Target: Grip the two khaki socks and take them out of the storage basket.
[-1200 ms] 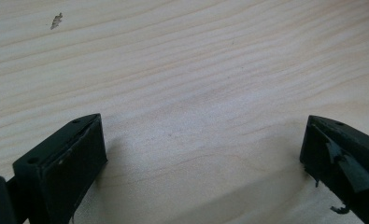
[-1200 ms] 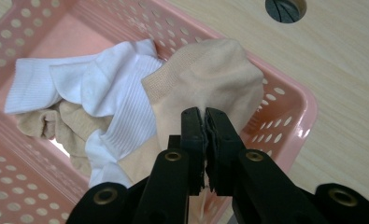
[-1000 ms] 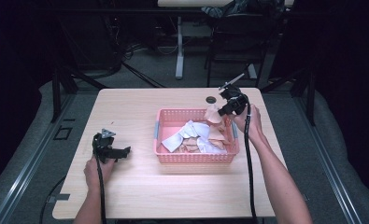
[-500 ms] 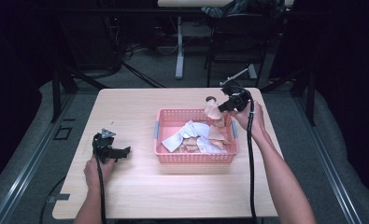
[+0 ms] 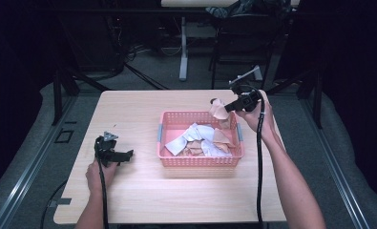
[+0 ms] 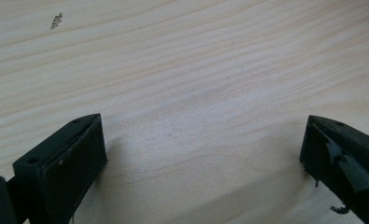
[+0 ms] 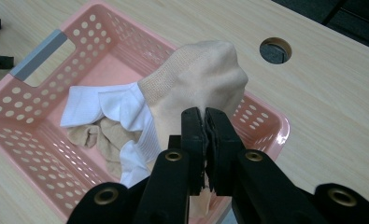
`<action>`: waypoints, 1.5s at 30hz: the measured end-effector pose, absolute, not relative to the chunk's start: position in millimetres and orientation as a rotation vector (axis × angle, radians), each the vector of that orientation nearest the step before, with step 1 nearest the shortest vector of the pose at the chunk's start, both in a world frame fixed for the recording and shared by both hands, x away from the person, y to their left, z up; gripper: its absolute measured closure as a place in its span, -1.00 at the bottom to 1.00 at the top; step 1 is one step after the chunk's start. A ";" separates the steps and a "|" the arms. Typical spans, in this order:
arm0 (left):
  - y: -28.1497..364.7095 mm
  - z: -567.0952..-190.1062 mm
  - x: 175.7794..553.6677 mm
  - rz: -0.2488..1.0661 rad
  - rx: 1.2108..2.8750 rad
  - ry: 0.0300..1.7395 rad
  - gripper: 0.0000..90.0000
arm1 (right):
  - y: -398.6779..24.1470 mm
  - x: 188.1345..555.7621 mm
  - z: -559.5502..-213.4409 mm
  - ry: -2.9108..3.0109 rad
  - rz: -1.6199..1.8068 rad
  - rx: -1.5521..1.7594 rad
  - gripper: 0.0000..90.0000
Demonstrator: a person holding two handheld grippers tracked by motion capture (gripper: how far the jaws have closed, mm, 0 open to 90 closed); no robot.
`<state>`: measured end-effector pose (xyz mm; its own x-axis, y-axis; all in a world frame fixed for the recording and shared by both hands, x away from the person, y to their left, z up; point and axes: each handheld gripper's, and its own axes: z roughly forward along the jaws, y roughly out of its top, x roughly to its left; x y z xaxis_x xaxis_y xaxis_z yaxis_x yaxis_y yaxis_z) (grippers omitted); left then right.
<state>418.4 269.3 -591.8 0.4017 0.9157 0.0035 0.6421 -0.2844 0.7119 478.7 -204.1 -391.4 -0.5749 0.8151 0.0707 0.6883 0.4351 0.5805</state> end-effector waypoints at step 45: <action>269.3 -591.8 418.4 0.557 2.029 1.324 -1.00 | -253.7 466.7 -339.0 2.371 0.879 1.341 0.92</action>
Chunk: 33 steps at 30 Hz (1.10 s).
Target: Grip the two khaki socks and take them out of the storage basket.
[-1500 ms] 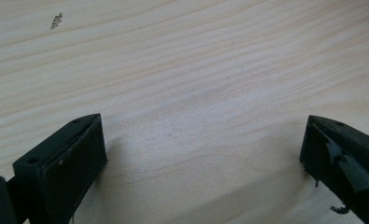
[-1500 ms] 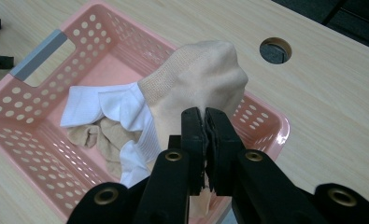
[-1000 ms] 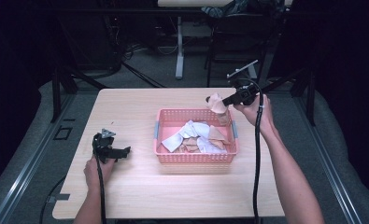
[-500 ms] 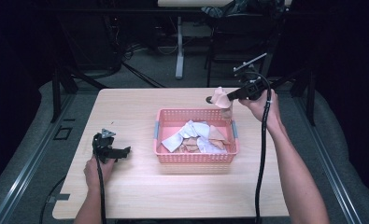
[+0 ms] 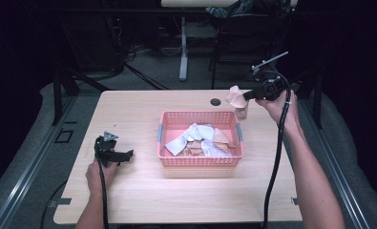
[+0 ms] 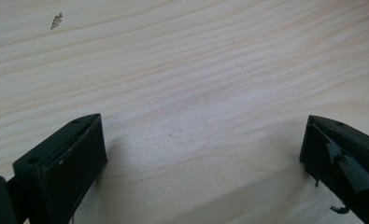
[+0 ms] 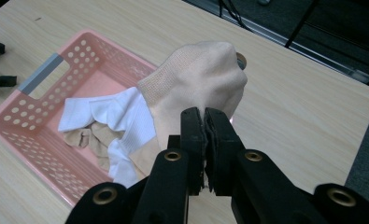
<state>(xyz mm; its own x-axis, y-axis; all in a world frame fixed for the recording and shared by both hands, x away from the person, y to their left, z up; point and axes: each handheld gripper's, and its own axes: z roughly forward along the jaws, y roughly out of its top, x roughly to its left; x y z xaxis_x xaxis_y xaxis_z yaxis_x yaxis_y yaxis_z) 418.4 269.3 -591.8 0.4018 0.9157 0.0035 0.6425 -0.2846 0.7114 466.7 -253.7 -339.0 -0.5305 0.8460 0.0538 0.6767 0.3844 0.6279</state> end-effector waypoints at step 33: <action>269.3 -591.8 418.4 0.557 2.030 1.323 -1.00 | -326.4 478.7 -443.2 2.341 0.646 1.675 0.91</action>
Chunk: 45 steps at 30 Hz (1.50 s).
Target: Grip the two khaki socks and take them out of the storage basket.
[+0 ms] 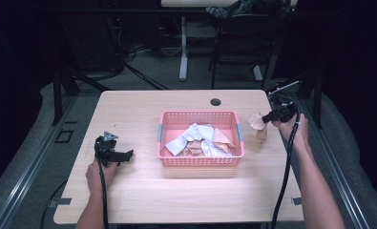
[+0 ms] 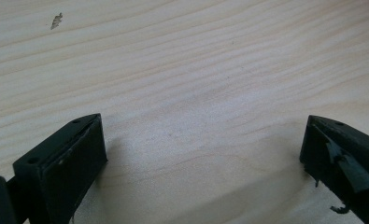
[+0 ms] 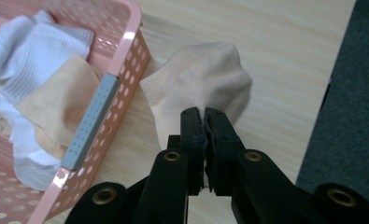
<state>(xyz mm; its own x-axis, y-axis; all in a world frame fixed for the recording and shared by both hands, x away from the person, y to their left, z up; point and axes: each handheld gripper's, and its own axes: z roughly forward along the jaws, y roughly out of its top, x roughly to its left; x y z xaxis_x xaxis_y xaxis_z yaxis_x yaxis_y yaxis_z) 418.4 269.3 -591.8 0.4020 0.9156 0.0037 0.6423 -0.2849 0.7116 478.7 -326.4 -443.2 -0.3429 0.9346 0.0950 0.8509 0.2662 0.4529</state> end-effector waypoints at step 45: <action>269.2 -591.9 418.4 0.557 2.027 1.324 -1.00 | -199.8 454.6 -436.1 2.621 0.685 1.289 -0.73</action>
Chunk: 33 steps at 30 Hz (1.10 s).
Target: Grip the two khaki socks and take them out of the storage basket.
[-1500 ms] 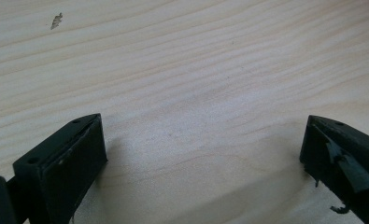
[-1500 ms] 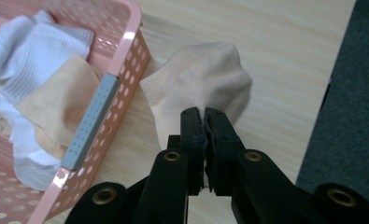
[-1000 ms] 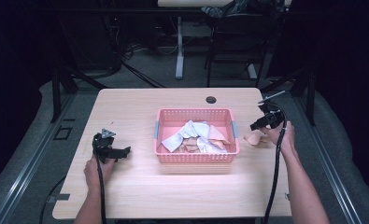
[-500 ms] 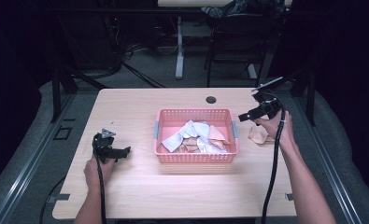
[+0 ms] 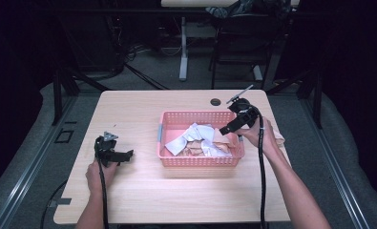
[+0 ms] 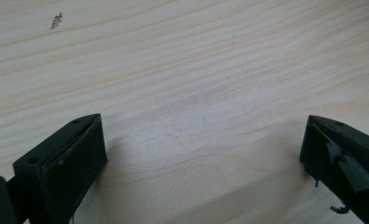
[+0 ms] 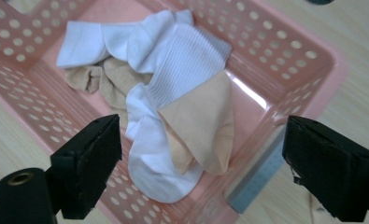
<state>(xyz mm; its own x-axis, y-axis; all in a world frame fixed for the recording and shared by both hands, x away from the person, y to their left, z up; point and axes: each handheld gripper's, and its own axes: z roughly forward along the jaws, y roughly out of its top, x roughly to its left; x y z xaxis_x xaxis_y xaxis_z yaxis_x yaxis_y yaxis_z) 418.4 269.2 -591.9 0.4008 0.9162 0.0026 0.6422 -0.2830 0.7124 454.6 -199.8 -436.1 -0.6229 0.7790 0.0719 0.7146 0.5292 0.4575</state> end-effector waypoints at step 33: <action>269.3 -591.8 418.4 0.557 2.029 1.323 -1.00 | -165.2 473.7 -516.2 2.707 0.255 1.334 0.06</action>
